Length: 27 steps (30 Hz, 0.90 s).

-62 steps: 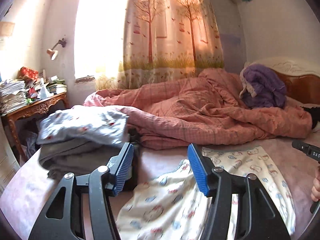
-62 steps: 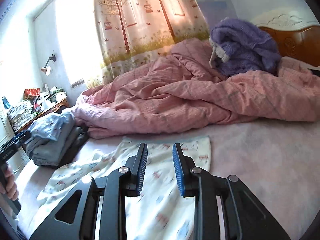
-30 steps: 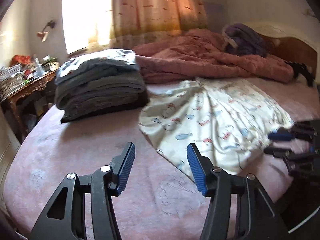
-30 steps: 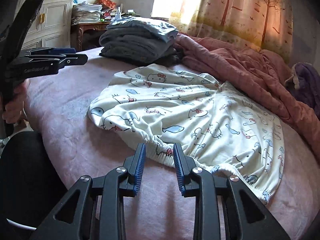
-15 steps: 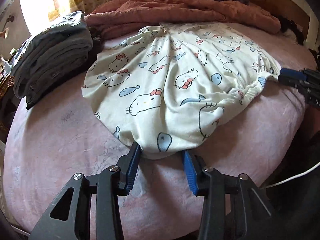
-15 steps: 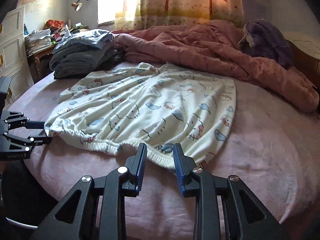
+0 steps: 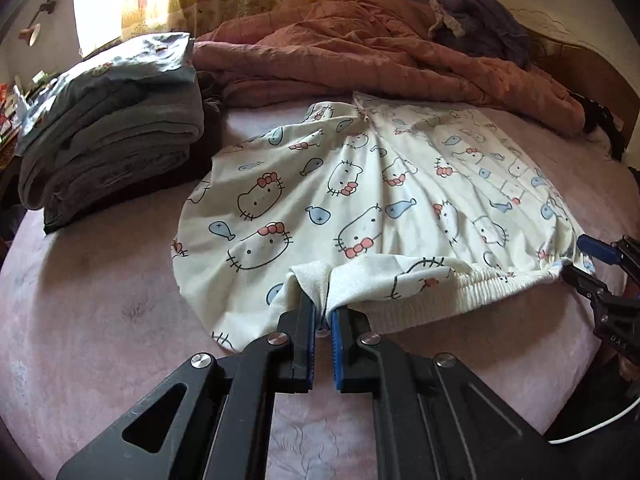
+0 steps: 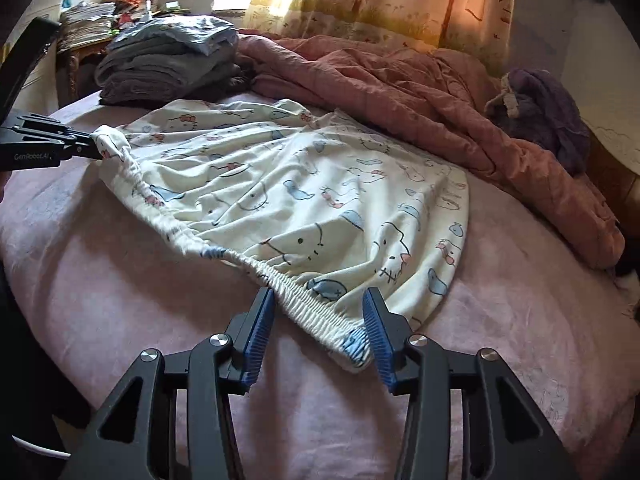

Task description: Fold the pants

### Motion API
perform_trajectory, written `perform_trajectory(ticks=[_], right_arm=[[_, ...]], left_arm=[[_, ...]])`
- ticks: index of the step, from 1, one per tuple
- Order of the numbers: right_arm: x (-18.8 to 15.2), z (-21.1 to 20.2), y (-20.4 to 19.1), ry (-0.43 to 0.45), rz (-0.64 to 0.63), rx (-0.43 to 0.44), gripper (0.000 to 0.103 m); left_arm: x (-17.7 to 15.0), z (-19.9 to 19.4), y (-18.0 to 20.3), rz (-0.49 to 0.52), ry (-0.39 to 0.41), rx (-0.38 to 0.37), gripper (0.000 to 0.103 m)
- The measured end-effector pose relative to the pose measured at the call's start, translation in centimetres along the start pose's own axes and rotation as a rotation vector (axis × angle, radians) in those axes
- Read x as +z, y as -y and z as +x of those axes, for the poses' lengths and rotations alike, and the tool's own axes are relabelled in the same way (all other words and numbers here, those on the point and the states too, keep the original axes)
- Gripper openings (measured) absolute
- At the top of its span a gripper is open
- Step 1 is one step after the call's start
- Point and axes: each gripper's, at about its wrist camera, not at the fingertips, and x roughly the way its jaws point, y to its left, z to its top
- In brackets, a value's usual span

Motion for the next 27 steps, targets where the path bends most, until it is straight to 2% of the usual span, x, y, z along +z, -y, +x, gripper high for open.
perform_trajectory(ticks=[3, 5, 7, 9, 11, 12, 15, 17, 21, 23, 26, 27], right_arm=[[0.9, 0.7, 1.4, 0.004, 0.084, -0.024, 0.046], [1.3, 1.2, 2.1, -0.012, 0.124, -0.045, 0.046], [1.5, 1.9, 2.5, -0.034, 0.155, -0.049, 0.046], [1.6, 2.3, 2.6, -0.051, 0.170, -0.048, 0.046], [1.7, 2.3, 2.4, -0.049, 0.166, -0.053, 0.046], [1.7, 2.2, 2.2, -0.045, 0.157, -0.056, 0.046], [1.7, 1.7, 2.0, -0.033, 0.160, -0.064, 0.046], [1.6, 1.4, 2.3, -0.028, 0.187, -0.046, 0.046], [1.5, 0.8, 2.7, -0.019, 0.231, -0.030, 0.046], [1.4, 0.5, 2.9, -0.017, 0.246, -0.015, 0.046], [1.2, -0.1, 3.3, -0.004, 0.249, -0.015, 0.046], [1.1, -0.2, 3.5, 0.000, 0.252, -0.011, 0.046]], left_arm=[[1.0, 1.8, -1.0, -0.062, -0.043, -0.061, 0.009], [1.2, 2.4, -1.4, -0.083, -0.044, -0.055, 0.013], [0.9, 2.2, -1.3, -0.070, -0.034, -0.016, 0.016], [0.1, 0.7, -1.1, -0.027, -0.025, 0.037, 0.032], [-1.1, -2.0, -0.7, 0.017, 0.058, 0.023, 0.044], [-1.6, -3.3, -0.4, 0.044, 0.087, -0.004, 0.047], [-2.1, -4.8, 1.1, 0.096, 0.086, -0.079, 0.047], [-1.4, -4.5, 1.8, 0.088, 0.070, -0.097, 0.047], [1.5, -2.0, 1.6, -0.026, 0.067, -0.076, 0.046], [2.7, 0.0, 0.7, -0.086, 0.003, -0.091, 0.046], [3.2, 2.6, 0.1, -0.143, -0.120, -0.134, 0.027], [3.1, 2.9, 0.2, -0.144, -0.134, -0.150, 0.027]])
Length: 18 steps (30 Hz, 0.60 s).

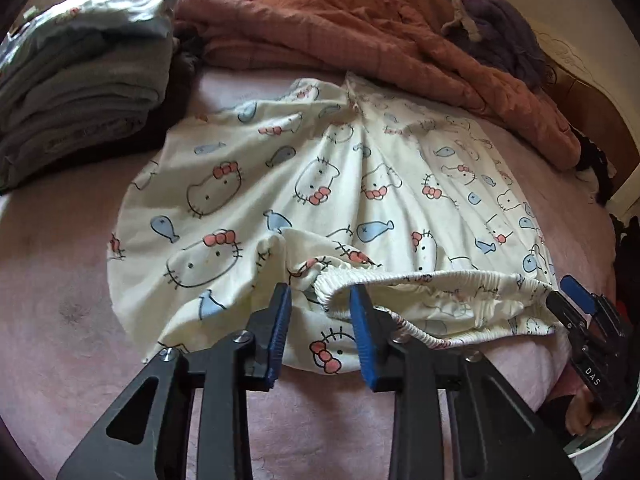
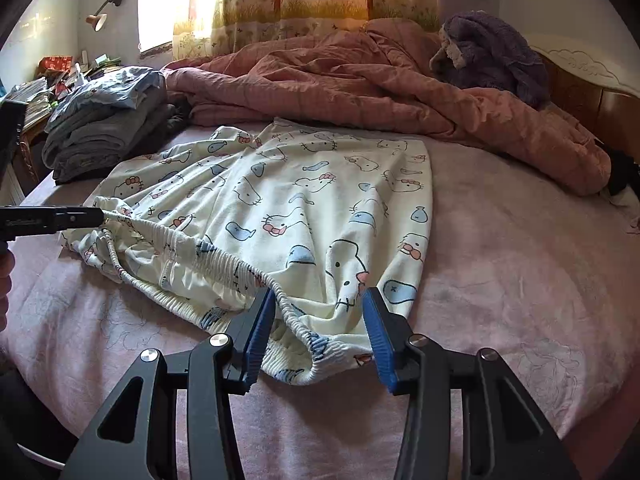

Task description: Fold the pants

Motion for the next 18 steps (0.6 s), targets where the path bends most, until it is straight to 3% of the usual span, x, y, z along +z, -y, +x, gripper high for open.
perform_trajectory(ticks=[3, 5, 8, 11, 14, 18], right_arm=[[0.0, -0.2, 0.7, 0.000, 0.020, 0.018, 0.046], [0.0, -0.2, 1.0, -0.003, 0.027, 0.030, 0.046], [-0.1, 0.1, 1.6, -0.018, 0.053, 0.064, 0.046], [-0.3, 0.2, 1.9, -0.034, 0.086, 0.131, 0.046], [-0.4, -0.3, 1.5, -0.022, 0.095, 0.203, 0.046], [-1.0, 0.3, 0.1, -0.047, 0.017, 0.092, 0.046]], left_arm=[[0.0, -0.1, 0.6, 0.017, 0.035, 0.042, 0.027], [0.3, 0.0, 0.4, -0.010, 0.035, 0.029, 0.027], [0.5, 0.2, 0.6, -0.016, 0.022, -0.004, 0.006], [0.1, -0.6, 1.0, -0.006, 0.043, 0.029, 0.004], [-0.9, -2.7, 1.1, -0.016, 0.086, 0.005, 0.004], [-3.2, -6.4, 1.6, 0.000, 0.144, 0.006, 0.004]])
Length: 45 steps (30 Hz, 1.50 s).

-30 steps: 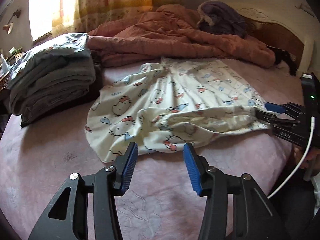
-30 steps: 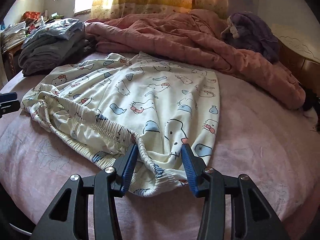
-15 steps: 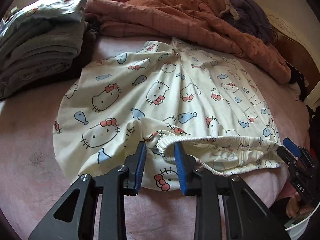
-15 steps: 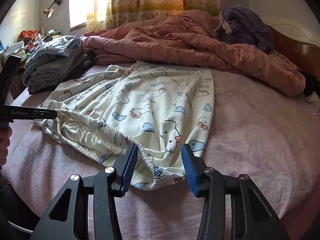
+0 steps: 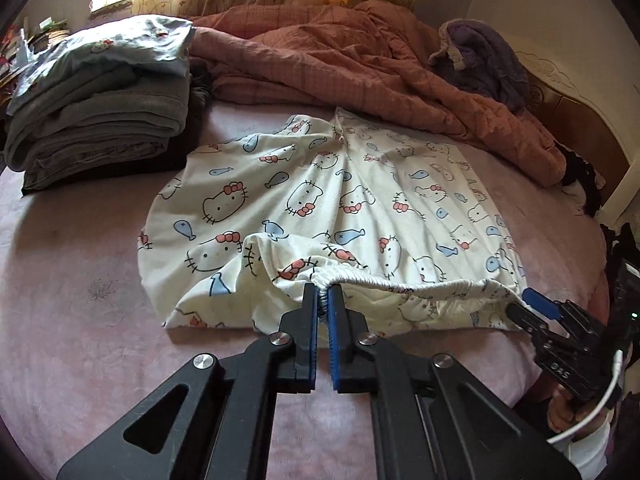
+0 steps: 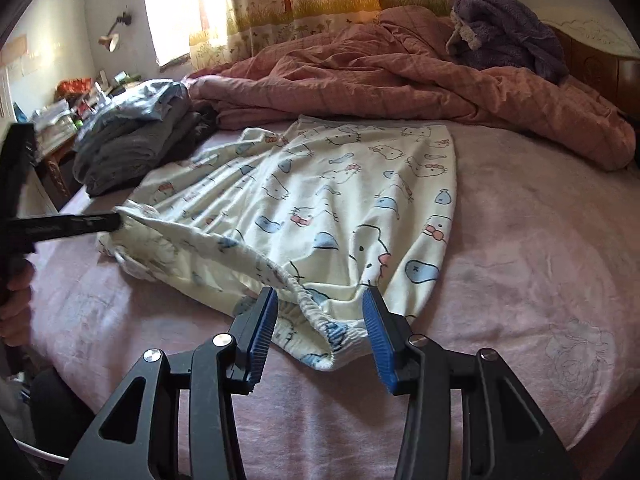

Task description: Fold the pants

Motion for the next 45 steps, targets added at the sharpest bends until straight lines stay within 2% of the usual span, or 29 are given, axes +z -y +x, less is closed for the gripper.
perform_trajectory(ticks=[3, 4, 5, 8, 13, 16, 19, 23, 26, 27, 29, 31, 32, 35, 39, 42, 45], right_arm=[[-0.6, 1.0, -0.6, -0.046, -0.033, -0.048, 0.046], [-0.8, 1.1, -0.8, -0.046, -0.048, -0.065, 0.042], [-0.8, 1.0, -1.0, -0.042, -0.059, -0.074, 0.029], [-0.9, 0.2, -1.2, -0.020, -0.084, -0.110, 0.013], [-0.3, -3.0, 0.2, 0.068, -0.018, -0.079, 0.010], [-0.2, -3.8, 1.2, 0.083, 0.011, -0.072, 0.010], [-0.7, -3.4, 1.6, 0.044, 0.012, -0.097, 0.010], [-2.0, -0.9, 1.8, -0.082, 0.006, -0.116, 0.010], [-2.0, -1.3, 1.4, -0.056, -0.027, -0.137, 0.011], [-2.0, -1.5, 1.4, -0.048, -0.027, -0.130, 0.013], [-2.1, -2.1, 1.4, -0.034, -0.019, -0.105, 0.030], [-2.3, -3.0, 1.4, -0.012, -0.014, -0.073, 0.042], [-2.6, -3.6, 1.4, 0.005, -0.010, -0.063, 0.047], [-3.3, -5.5, 1.3, 0.081, 0.020, -0.037, 0.047], [-3.2, -6.8, 0.6, 0.144, 0.038, -0.012, 0.047], [-1.6, -7.2, 0.1, 0.175, 0.043, -0.003, 0.047], [1.3, -7.4, -0.5, 0.179, 0.053, 0.044, 0.047]], left_arm=[[-1.8, -2.2, 0.3, -0.004, 0.011, -0.029, 0.004], [-2.3, -2.6, 0.4, -0.005, 0.009, -0.032, 0.004], [-2.8, -2.8, 0.5, -0.005, 0.007, -0.028, 0.004], [-4.2, -2.7, 0.9, 0.006, 0.011, 0.019, 0.004], [-5.5, -2.3, 0.7, -0.021, -0.022, -0.012, 0.004], [-6.5, -2.5, 0.7, -0.043, -0.030, -0.044, 0.004], [-7.9, -2.4, 1.0, -0.053, -0.038, -0.048, 0.005], [-9.9, -0.7, 1.4, -0.025, -0.090, 0.006, 0.002], [-10.9, 0.3, 1.4, 0.006, -0.133, 0.018, 0.003], [-11.0, 0.1, 1.3, 0.013, -0.123, 0.018, 0.005], [-11.3, -1.0, 1.3, 0.049, -0.089, 0.029, 0.009], [-11.3, -2.9, 1.0, 0.070, -0.020, 0.054, 0.018], [-11.1, -3.9, 0.7, 0.073, 0.016, 0.065, 0.026], [-10.2, -6.2, -0.8, 0.060, 0.113, 0.111, 0.029], [-7.8, -7.3, -3.3, 0.033, 0.200, 0.196, 0.029], [-5.1, -7.4, -4.6, 0.028, 0.267, 0.247, 0.031], [-1.2, -6.7, -5.9, 0.009, 0.315, 0.258, 0.032]])
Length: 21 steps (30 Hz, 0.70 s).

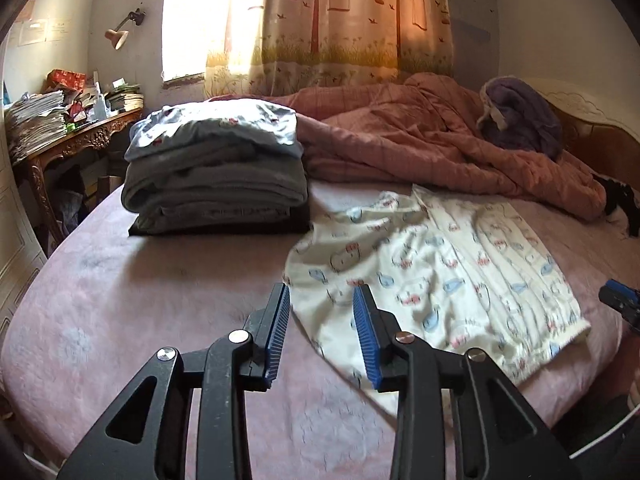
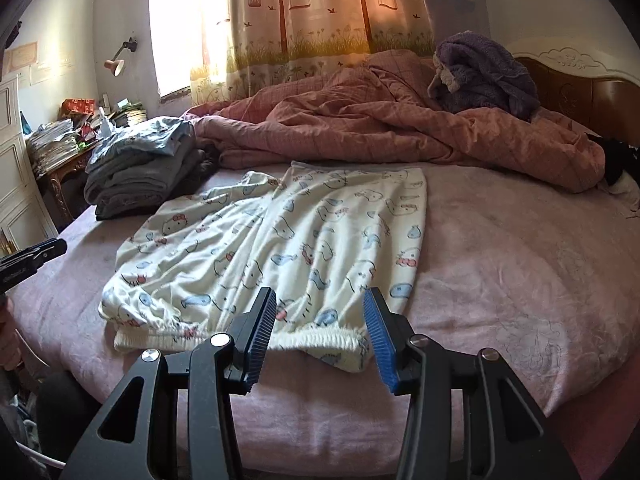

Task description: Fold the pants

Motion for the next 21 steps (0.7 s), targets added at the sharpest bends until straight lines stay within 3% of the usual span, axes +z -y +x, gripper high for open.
perform_trajectory(ticks=[4, 7, 8, 11, 14, 16, 18, 21], right_arm=[[5.2, 0.7, -1.7, 0.048, -0.023, 0.042, 0.047], [9.2, 2.1, -3.2, 0.085, -0.041, 0.055, 0.047], [10.2, 2.6, -3.7, 0.092, -0.046, 0.064, 0.047], [13.5, 5.7, -5.7, 0.113, -0.072, 0.087, 0.047], [18.0, 11.0, -8.5, 0.087, -0.092, 0.125, 0.047], [20.7, 15.0, -10.0, 0.052, -0.065, 0.177, 0.047], [22.9, 19.2, -11.2, 0.018, -0.006, 0.233, 0.047], [23.5, 25.3, -12.1, -0.034, 0.079, 0.239, 0.047]], left_arm=[[4.9, 4.6, -1.0, -0.039, 0.035, 0.045, 0.033], [7.0, 10.1, -2.8, -0.149, 0.000, 0.084, 0.033], [7.3, 12.3, -3.6, -0.193, -0.045, 0.070, 0.034], [7.6, 19.3, -4.8, -0.270, -0.219, -0.073, 0.032], [7.9, 24.8, -4.2, -0.242, -0.349, -0.142, 0.032], [7.8, 26.9, -4.2, -0.239, -0.374, -0.147, 0.032], [7.0, 27.4, -4.6, -0.259, -0.352, -0.183, 0.031], [6.5, 26.9, -5.1, -0.206, -0.305, -0.231, 0.021]])
